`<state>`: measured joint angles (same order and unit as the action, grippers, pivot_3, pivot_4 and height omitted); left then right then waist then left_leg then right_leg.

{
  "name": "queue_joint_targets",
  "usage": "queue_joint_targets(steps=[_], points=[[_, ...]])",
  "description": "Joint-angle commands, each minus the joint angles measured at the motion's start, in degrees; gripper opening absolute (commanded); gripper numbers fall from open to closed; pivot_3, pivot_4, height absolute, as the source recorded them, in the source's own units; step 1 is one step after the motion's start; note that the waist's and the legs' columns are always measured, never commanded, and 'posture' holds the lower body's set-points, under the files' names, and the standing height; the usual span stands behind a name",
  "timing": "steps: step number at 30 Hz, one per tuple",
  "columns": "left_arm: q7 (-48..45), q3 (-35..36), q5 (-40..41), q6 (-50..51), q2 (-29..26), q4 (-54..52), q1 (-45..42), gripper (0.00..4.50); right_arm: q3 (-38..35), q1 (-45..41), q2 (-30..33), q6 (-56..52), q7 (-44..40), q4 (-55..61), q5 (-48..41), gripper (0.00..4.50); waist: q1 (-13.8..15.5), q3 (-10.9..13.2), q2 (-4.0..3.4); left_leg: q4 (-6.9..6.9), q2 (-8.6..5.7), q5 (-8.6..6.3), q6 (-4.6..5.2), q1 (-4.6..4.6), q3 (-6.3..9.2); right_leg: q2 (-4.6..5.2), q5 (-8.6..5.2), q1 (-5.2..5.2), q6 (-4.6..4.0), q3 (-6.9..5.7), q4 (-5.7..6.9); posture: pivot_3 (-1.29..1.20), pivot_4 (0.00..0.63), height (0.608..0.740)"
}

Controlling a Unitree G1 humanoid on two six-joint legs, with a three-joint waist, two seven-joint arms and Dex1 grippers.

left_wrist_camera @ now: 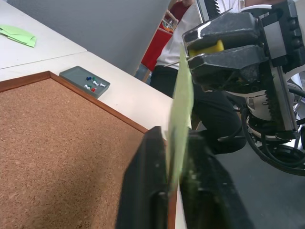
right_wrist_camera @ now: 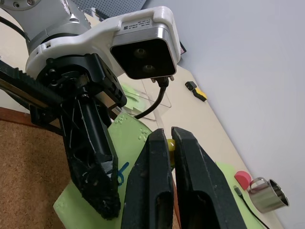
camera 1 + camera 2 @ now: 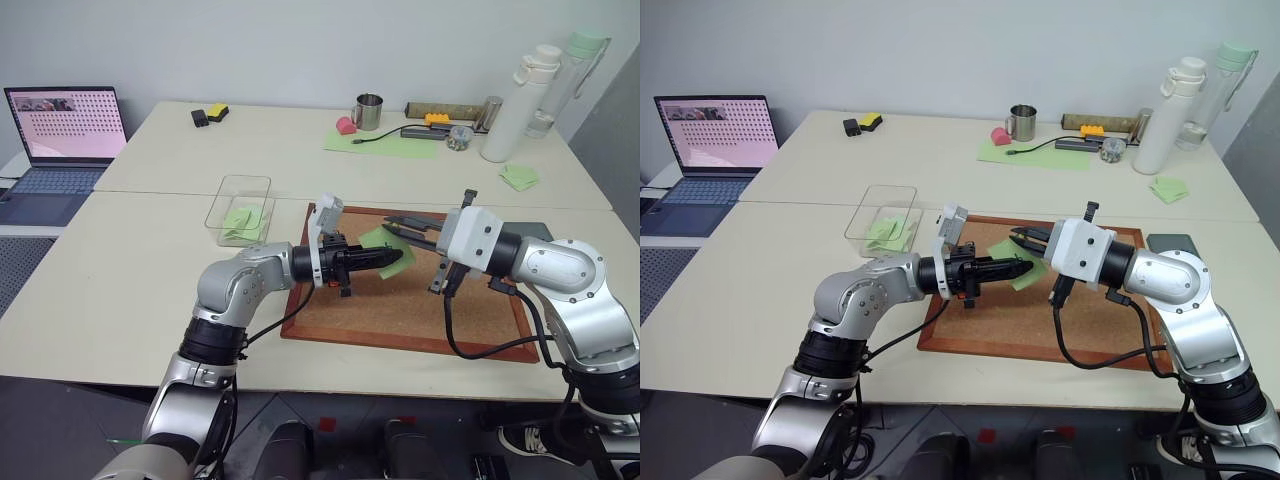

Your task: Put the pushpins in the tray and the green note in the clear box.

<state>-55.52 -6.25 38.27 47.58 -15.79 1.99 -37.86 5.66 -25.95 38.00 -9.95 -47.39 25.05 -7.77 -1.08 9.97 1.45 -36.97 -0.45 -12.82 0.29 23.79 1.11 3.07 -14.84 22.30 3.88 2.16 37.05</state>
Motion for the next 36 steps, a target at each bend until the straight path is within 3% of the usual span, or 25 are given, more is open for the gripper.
queue_joint_targets(steps=[1, 7, 11, 16, 19, 23, 31, 36], points=[[1.58, 0.99, 0.63, 0.77, 0.30, -1.71, -0.68, 0.00, -0.74, -0.12, 0.28, 0.08, 0.61, 2.54, 0.22, 0.00, 0.00, 0.00, 0.00, 0.00, 0.00, 0.00, 0.00, 0.00, 0.00, 0.00, 0.00, 0.00, 0.00, 0.00, 0.00, 0.00, 0.150, 0.740], [6.87, 0.71, -4.94, -1.68, 0.29, 6.12, -2.30, 0.00, -1.24, 0.88, 0.46, 0.10, 0.98, 2.68, 0.65, 0.00, 0.00, 0.00, 0.00, -0.02, -0.01, 0.00, 0.00, -0.01, 0.00, -0.01, 0.00, 0.00, 0.00, 0.00, 0.03, 0.00, 0.150, 0.740], [6.40, 1.67, -4.20, -1.29, 0.71, 5.87, -2.94, 0.00, -1.77, 1.90, 0.58, 0.22, 1.40, 2.82, 0.92, 0.00, 0.12, 0.00, 0.00, -0.01, -0.01, 0.00, 0.00, 0.00, 0.01, -0.02, 0.00, 0.01, 0.00, -0.02, 0.03, 0.00, 0.150, 0.740], [3.83, -3.11, -7.99, -6.25, -0.02, 0.89, -3.25, 0.00, -10.67, 6.82, -2.31, -6.61, 9.02, -0.12, -1.83, 0.00, 0.66, 0.00, 0.00, 0.00, -0.01, 0.00, 0.00, 0.02, 0.01, 0.00, 0.00, 0.01, 0.00, -0.01, 0.02, 0.00, 0.150, 0.740], [1.22, -10.27, -15.64, -15.14, -1.85, -2.40, -3.37, 0.00, -19.44, 9.25, -3.06, -11.71, 14.51, -8.95, -2.93, 0.00, 1.16, -0.01, 0.00, 0.00, -0.02, 0.00, -0.01, 0.02, 0.00, 0.01, 0.01, -0.01, -0.01, 0.01, 0.02, 0.00, 0.150, 0.740], [2.46, -14.26, -21.76, -23.88, 0.36, -2.56, -5.35, 0.00, -25.67, 6.45, -2.75, -15.97, 19.56, -24.26, -4.08, 0.00, 1.64, -0.01, 0.00, -0.03, -0.07, 0.01, -0.03, 0.00, -0.16, 0.09, 0.01, -0.06, -0.04, 0.12, -0.09, 0.00, 0.150, 0.740], [6.01, -17.32, -29.01, -31.45, 5.24, -0.42, -5.67, 0.00, -25.70, -9.63, 0.42, -7.75, 21.60, -61.09, -1.69, 0.00, -0.06, -0.05, -0.27, 0.04, 0.00, 0.02, 0.01, -0.12, -0.41, -0.01, 0.03, -0.01, -0.04, 0.27, -0.03, 0.00, 0.150, 0.740], [5.88, -17.55, -29.90, -30.41, 4.54, -2.16, -4.01, 0.00, -24.94, -16.64, 0.99, -3.27, 19.91, -74.90, -1.89, 0.00, -0.81, -0.04, -0.31, 0.07, 0.01, 0.01, 0.01, -0.10, -0.34, -0.10, 0.03, 0.00, -0.01, 0.27, 0.04, 0.00, 0.150, 0.740]])
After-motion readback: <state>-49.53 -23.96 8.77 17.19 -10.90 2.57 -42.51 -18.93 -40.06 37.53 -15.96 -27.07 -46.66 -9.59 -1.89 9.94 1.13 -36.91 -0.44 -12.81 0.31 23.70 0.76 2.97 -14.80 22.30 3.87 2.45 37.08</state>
